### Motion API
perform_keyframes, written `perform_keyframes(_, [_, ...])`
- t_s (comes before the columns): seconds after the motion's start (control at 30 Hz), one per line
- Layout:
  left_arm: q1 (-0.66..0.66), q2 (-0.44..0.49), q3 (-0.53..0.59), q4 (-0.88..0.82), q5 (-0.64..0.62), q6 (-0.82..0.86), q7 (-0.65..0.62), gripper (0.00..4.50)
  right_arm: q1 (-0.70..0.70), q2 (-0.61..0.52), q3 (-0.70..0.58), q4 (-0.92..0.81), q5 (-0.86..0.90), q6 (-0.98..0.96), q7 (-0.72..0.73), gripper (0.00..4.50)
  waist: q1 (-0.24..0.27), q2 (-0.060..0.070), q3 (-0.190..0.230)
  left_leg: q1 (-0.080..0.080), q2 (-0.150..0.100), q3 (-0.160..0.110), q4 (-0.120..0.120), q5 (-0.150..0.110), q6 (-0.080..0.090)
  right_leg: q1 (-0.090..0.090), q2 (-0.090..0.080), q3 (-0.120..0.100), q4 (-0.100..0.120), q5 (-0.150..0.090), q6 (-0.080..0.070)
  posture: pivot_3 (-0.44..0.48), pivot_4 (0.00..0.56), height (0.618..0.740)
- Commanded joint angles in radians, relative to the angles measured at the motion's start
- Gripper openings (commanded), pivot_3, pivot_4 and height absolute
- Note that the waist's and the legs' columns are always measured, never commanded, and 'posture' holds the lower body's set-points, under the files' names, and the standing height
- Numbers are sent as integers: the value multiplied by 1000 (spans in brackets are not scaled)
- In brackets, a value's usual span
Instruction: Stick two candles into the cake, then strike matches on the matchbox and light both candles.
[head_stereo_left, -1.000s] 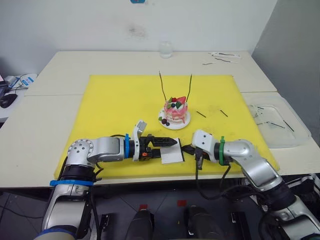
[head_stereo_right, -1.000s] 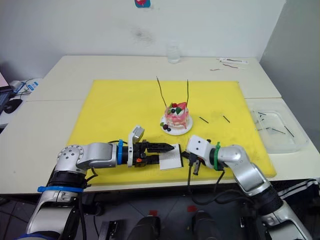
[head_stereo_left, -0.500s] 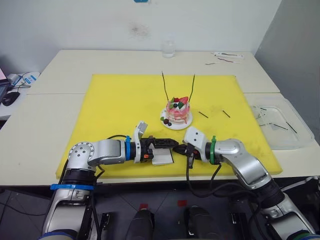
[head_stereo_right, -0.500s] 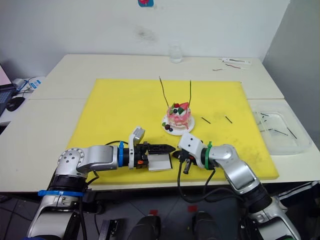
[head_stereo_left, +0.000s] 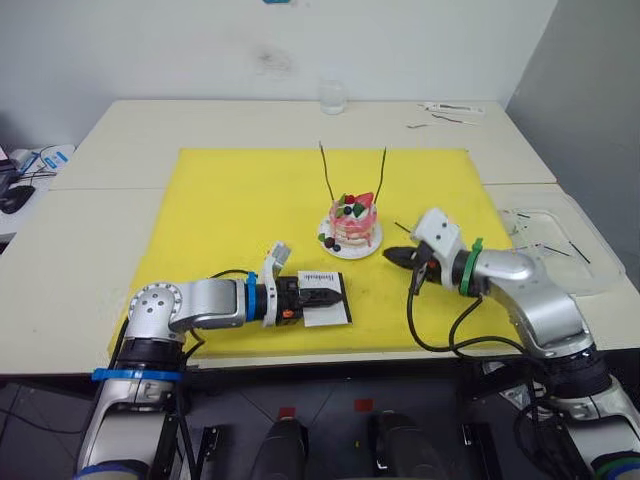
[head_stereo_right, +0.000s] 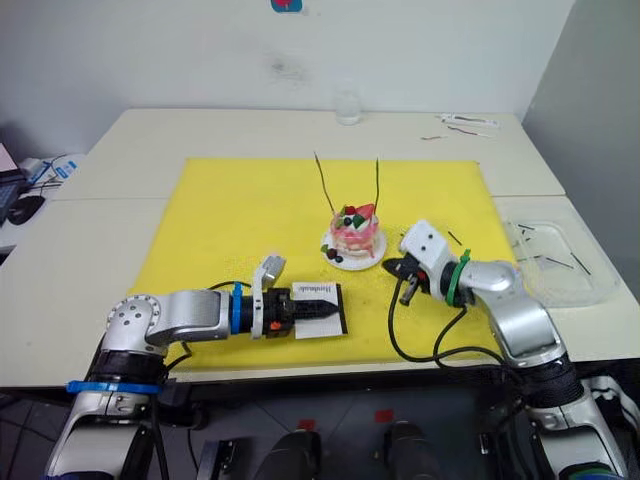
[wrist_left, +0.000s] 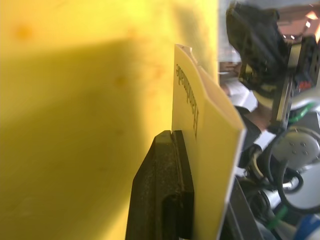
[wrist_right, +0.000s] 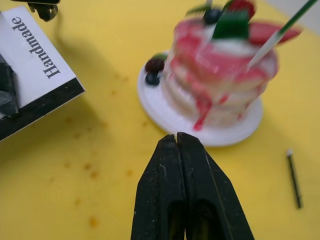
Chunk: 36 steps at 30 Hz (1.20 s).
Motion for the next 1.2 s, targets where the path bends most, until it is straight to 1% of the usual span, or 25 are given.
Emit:
perform_keyframes(0.03, [-93,38,30,-44,-12,44,-155,17,-15,2,-85,-22,43,-8,-36,0,3,0,0,0,0,0,0,0,0,0,0,0,0,0,0,0,150,740])
perform_keyframes(0.13, [-123,83,33,-74,-12,43,-262,17,-17,18,-131,3,55,-36,-80,0,-2,0,0,-1,0,1,-1,0,0,0,0,1,-1,0,1,0,150,740])
perform_keyframes(0.2, [-125,102,45,-129,65,48,-370,17,-18,20,-136,41,37,-87,-96,0,-5,0,0,-1,0,1,-2,0,0,-1,0,1,-1,1,3,0,150,740])
perform_keyframes(0.3, [-124,85,76,-162,151,-16,-473,17,-27,47,-153,125,31,-149,-135,0,-6,0,0,-1,1,2,-3,0,0,-2,0,1,-1,1,2,0,150,740])
perform_keyframes(0.33, [-122,78,82,-169,175,-35,-498,0,-28,52,-156,146,34,-165,-139,394,-6,0,0,-1,1,2,-3,0,0,-3,0,1,0,1,2,0,150,740])
perform_keyframes(0.37, [-121,75,85,-175,196,-45,-519,0,-28,53,-157,159,37,-177,-140,624,-6,0,0,-1,1,2,-3,0,0,-3,1,1,0,1,2,0,150,740])
perform_keyframes(0.43, [-108,70,91,-191,251,-76,-548,0,-24,59,-149,205,37,-208,-134,1310,-6,0,0,-1,1,2,-3,0,0,-3,1,1,0,0,1,0,150,740])
perform_keyframes(0.53, [-84,66,103,-208,267,-97,-567,0,-27,73,-135,272,16,-269,-147,2397,-6,0,0,-1,1,3,-3,0,0,-3,0,2,0,0,1,0,150,740])
perform_keyframes(0.57, [-77,67,105,-216,269,-99,-571,0,-31,76,-132,289,12,-285,-150,2695,-6,0,0,-1,1,3,-3,0,0,-3,0,2,0,0,1,0,150,740])
perform_keyframes(0.67, [-59,69,109,-237,286,-107,-578,0,-45,91,-127,333,27,-311,-131,3807,-6,0,0,-1,1,3,-3,0,0,-3,1,2,0,1,2,0,150,740])
perform_keyframes(0.8, [-50,75,126,-240,282,-119,-576,0,-66,101,-115,409,13,-373,-121,3807,-7,0,0,-1,1,3,-3,0,0,-3,1,2,0,1,2,0,150,740])
perform_keyframes(0.97, [-31,78,132,-259,260,-122,-575,0,-72,104,-110,420,7,-386,-121,3807,-7,0,0,-1,1,3,-3,0,0,-3,1,2,0,1,2,0,150,740])
perform_keyframes(1.07, [-16,85,126,-267,285,-113,-582,0,-72,89,-91,443,-15,-375,-109,3807,-7,0,0,-1,1,2,-3,0,0,-3,1,2,0,1,3,0,150,740])
perform_keyframes(1.13, [-5,92,126,-269,294,-110,-588,0,-85,84,-75,494,-37,-364,-107,3807,-7,0,0,-1,1,2,-3,0,0,-3,1,2,0,1,3,0,150,740])
perform_keyframes(1.2, [0,95,126,-271,296,-110,-593,0,-114,103,-82,556,-30,-355,-118,3807,-7,0,0,-1,1,3,-2,0,0,-3,1,2,0,1,3,0,150,740])
